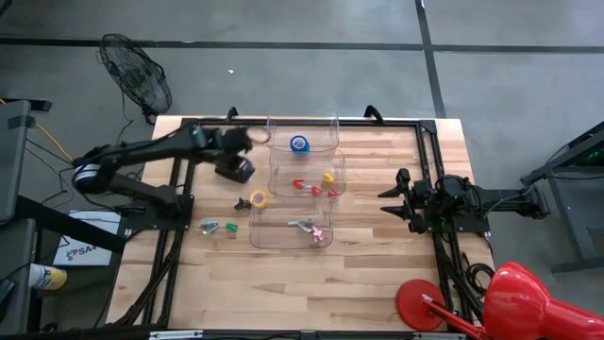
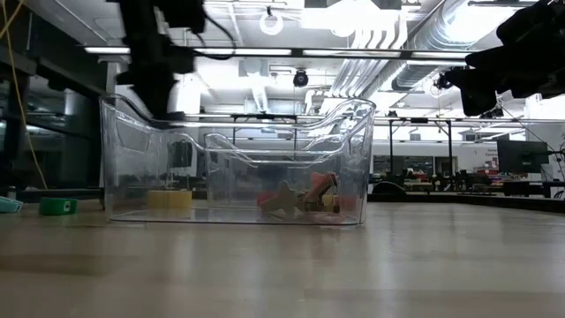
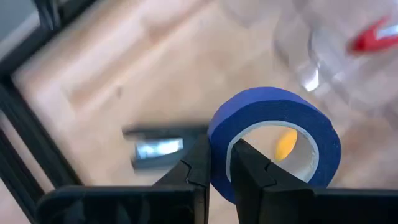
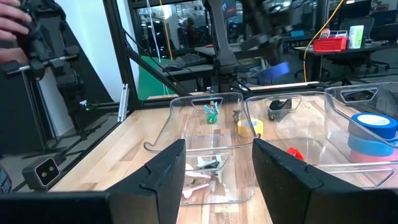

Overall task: Pick and place Stapler, Stapler remover, tape
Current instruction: Put the dark blue tape into the top transparent bin

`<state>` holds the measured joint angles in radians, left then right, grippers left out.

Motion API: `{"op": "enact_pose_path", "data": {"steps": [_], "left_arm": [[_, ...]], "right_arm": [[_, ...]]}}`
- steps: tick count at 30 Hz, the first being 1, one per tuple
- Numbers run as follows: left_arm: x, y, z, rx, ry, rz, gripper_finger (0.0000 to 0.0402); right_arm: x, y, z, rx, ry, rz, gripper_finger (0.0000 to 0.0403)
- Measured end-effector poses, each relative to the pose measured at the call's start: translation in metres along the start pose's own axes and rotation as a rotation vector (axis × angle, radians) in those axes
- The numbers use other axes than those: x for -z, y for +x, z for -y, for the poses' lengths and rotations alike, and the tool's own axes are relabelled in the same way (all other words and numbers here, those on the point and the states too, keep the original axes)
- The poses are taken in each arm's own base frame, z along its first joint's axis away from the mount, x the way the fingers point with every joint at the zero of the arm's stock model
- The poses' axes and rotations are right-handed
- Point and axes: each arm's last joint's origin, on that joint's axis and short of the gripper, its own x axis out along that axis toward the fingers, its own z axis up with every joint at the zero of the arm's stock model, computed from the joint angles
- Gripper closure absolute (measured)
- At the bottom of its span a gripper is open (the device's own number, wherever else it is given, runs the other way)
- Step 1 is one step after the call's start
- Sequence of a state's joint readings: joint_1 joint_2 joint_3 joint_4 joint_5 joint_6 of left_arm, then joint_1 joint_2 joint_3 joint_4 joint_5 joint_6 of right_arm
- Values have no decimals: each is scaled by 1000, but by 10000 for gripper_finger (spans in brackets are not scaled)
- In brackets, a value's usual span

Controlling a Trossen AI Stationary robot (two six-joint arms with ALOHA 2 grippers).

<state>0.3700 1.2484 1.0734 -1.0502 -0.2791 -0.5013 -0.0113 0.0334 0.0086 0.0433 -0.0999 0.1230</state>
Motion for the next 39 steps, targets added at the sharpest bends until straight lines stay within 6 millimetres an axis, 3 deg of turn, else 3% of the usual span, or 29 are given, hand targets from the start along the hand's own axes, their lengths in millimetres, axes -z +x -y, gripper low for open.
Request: {"op": "enact_pose_path", "data": {"steps": [12,18,23,29,39], "left_arm": [[-118,12,23,-38,198,78,372],[-161,36,43,-40,254,84,372],[-181,60,59,-33,274,53,372],[-191,83,68,-38,280,23,372],[-201,104,50,-92,214,13,372]], "right_arm": [[0,0,0,0,0,-1,226],[0,0,0,0,0,-1,226],[0,0,0,0,0,-1,226],[0,0,0,0,0,-1,226],[0,0,0,0,0,-1,226]]}}
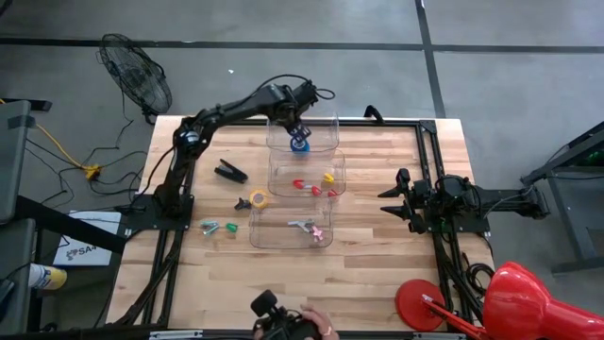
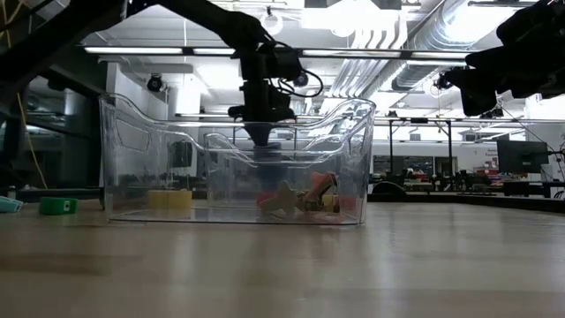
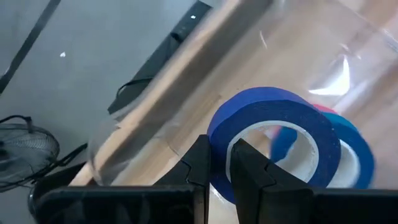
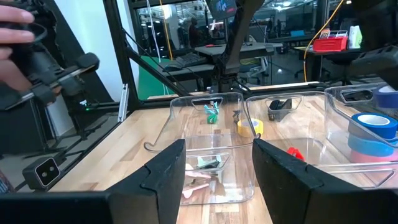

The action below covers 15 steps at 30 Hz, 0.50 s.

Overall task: Pick and place Stapler, Stapler remover, tape
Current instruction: Put the dark blue tape into the top transparent bin

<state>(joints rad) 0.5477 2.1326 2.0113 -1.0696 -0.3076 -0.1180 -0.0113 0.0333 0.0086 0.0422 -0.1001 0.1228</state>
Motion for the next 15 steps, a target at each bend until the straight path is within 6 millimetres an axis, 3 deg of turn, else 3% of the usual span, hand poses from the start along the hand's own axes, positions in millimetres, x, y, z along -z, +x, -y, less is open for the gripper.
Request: {"op": "enact_pose_path", "data": {"steps": [9,15], "left_arm": [[4,13,-24,-52,-69,-47,372],[15,27,-26,-6,-108,-125,372]], "right_arm": [[0,0,0,0,0,1,226],[0,0,0,-1,0,1,226]]}}
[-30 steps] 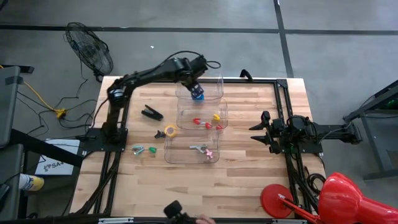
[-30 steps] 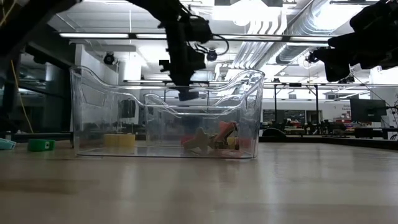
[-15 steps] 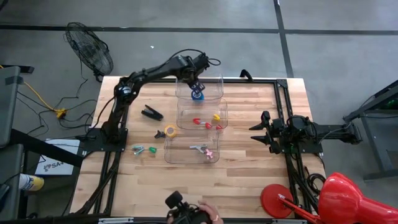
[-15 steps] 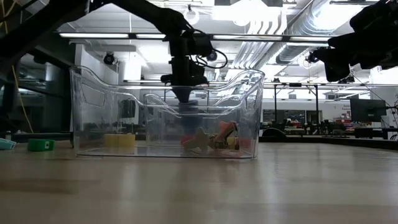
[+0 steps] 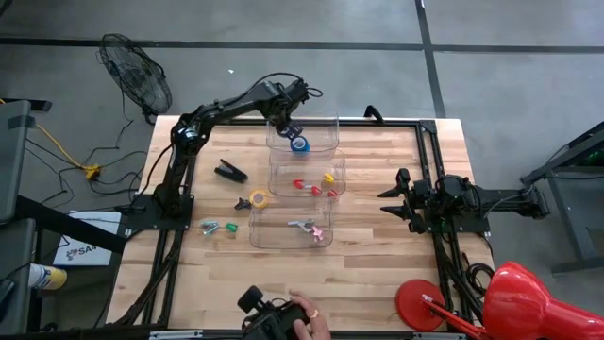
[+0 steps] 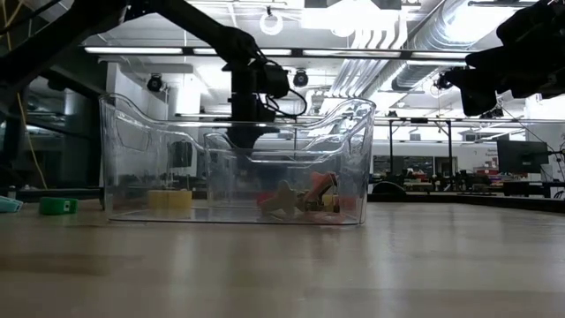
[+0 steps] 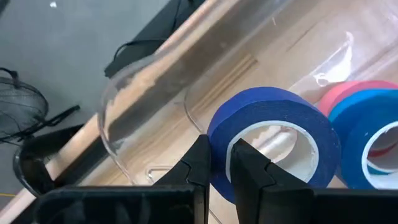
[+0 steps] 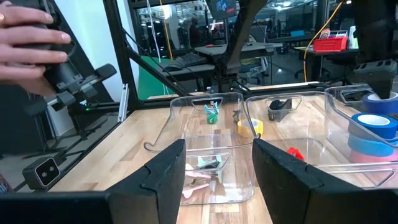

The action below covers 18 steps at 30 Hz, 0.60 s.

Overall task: Pick and place Stapler, Stapler remover, tape
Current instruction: Put the dark blue tape into the top transparent bin

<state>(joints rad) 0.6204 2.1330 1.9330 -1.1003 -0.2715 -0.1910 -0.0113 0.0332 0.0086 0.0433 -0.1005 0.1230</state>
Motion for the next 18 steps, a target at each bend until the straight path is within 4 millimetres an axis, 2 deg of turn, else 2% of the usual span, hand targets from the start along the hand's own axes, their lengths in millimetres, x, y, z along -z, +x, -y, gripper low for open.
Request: {"op": "enact_pose_path", "data": {"steps": [9,18], "left_arm": [[9,17,-3,16,-17,-55,371],[10,19,-2,51,-16,-68,333]], "right_arm": [[0,0,0,0,0,0,226],[0,0,0,0,0,1,226]]}}
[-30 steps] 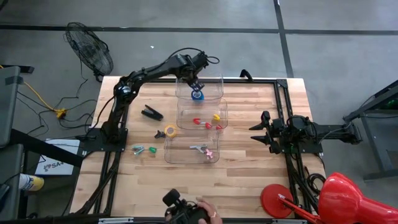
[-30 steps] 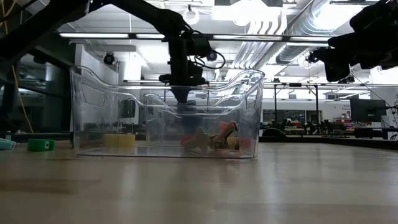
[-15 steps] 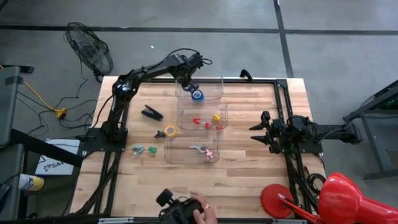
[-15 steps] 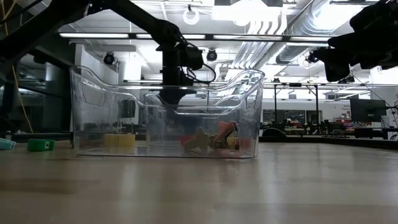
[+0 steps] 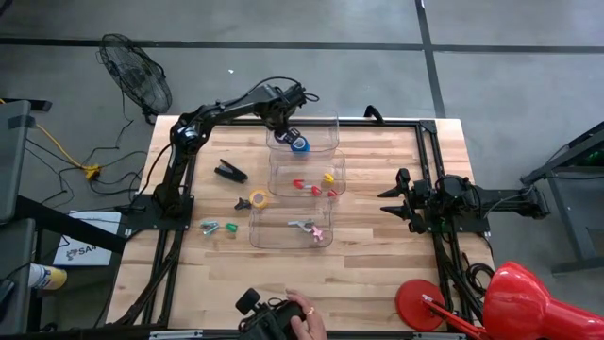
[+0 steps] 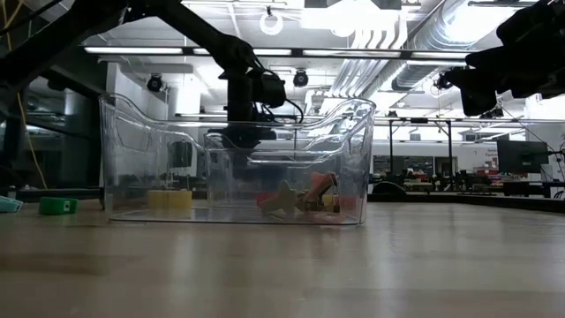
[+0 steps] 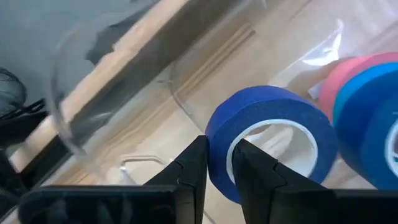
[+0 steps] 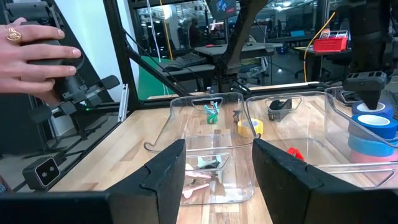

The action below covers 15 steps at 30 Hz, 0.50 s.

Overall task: Pick and place Stapler, Stapler remover, tape
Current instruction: Put the dark blue tape into the top transparent bin

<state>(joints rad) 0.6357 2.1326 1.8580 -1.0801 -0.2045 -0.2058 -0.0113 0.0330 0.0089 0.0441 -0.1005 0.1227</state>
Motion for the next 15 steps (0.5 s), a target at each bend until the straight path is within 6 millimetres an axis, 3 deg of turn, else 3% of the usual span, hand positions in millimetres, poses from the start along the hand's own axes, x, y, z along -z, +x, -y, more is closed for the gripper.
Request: {"op": "enact_pose_path", "data": {"steps": [15], "left_arm": [[2,0,1,38,6,-21,326]], "right_arm": [[0,0,0,0,0,0,226]]}}
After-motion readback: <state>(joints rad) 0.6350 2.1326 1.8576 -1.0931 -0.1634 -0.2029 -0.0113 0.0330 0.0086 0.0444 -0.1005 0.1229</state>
